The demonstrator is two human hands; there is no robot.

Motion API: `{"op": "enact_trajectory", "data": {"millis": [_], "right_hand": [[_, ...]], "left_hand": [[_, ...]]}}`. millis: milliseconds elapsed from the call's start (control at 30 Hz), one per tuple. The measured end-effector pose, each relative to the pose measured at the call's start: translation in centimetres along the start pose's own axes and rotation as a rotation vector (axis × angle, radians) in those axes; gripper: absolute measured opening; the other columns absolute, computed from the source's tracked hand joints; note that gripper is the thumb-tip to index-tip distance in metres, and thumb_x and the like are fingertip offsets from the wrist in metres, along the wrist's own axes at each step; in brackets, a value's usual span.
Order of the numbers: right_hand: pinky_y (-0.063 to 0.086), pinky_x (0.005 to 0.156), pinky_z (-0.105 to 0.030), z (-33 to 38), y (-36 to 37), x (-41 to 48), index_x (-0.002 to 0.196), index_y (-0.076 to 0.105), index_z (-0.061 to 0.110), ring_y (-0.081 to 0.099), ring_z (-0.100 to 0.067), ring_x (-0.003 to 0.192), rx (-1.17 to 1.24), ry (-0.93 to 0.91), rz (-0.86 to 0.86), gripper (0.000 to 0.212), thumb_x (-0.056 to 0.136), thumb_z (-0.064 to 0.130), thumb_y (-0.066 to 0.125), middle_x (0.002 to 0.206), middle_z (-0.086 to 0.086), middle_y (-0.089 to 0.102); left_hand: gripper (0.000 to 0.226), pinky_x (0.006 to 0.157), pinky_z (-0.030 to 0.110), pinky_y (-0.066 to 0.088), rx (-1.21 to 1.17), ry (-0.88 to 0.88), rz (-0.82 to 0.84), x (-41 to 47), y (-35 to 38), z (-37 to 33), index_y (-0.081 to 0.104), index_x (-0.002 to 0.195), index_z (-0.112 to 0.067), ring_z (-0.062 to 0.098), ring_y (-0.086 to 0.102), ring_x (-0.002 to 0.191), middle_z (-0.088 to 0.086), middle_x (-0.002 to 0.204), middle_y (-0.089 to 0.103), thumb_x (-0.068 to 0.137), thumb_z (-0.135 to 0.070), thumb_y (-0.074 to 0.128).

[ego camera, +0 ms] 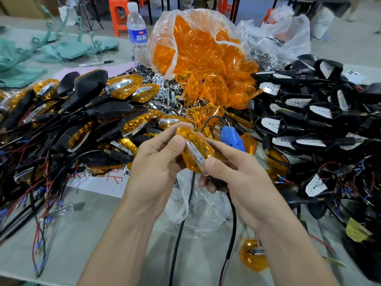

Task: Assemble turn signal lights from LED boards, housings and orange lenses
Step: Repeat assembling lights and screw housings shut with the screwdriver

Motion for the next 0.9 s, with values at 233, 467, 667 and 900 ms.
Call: {"op": "enact_trajectory", "data": {"millis": [233, 467, 667, 900], "right_hand": [[0.044, 0.054, -0.022, 0.4, 0.4, -0.2, 0.122, 0.077, 0.032, 0.054, -0.024, 0.068, 0.039, -0.044, -0.031, 0.035, 0.093, 0.013, 0.073, 0.079, -0.005, 0.065], [0.056, 0.077, -0.017, 1.4, 0.0, -0.7, 0.12, 0.075, 0.033, 0.071, -0.001, 0.087, -0.165, -0.205, -0.051, 0.046, 0.094, -0.004, 0.069, 0.095, 0.014, 0.078], [0.053, 0.106, -0.029, 1.8, -0.2, -1.2, 0.134, 0.07, 0.026, 0.066, 0.0, 0.121, -0.36, -0.278, -0.165, 0.055, 0.087, 0.001, 0.08, 0.123, 0.019, 0.074], [0.052, 0.085, -0.009, 2.1, 0.1, -1.8, 0.124, 0.072, 0.043, 0.069, 0.005, 0.105, -0.498, -0.327, -0.237, 0.051, 0.083, 0.018, 0.087, 0.113, 0.03, 0.074]], "left_hand": [[0.025, 0.074, 0.039, 0.06, -0.032, 0.012, 0.062, 0.2, 0.4, -0.6, 0.073, 0.115, -0.009, 0.03, 0.071, 0.089, 0.02, 0.107, 0.073, 0.098, -0.019, 0.057], [0.029, 0.086, 0.039, 0.061, 0.295, 0.055, 0.15, 0.7, -0.7, -1.7, 0.074, 0.124, -0.012, 0.034, 0.073, 0.1, 0.019, 0.115, 0.075, 0.099, -0.017, 0.059], [0.037, 0.084, 0.046, 0.06, 0.247, 0.07, 0.147, 0.6, -0.9, -1.7, 0.077, 0.12, -0.013, 0.034, 0.072, 0.095, 0.018, 0.114, 0.076, 0.086, -0.026, 0.073], [0.033, 0.077, 0.033, 0.062, 0.16, 0.089, 0.103, -0.2, -0.6, -1.2, 0.082, 0.106, -0.016, 0.024, 0.074, 0.084, 0.013, 0.097, 0.079, 0.074, -0.024, 0.079]]}}
Point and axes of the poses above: each hand's wrist, its own x-axis towards the middle knuckle, its own y-axis out of the palm, z = x × y, the point moved 6 cm from there along x, towards the middle knuckle
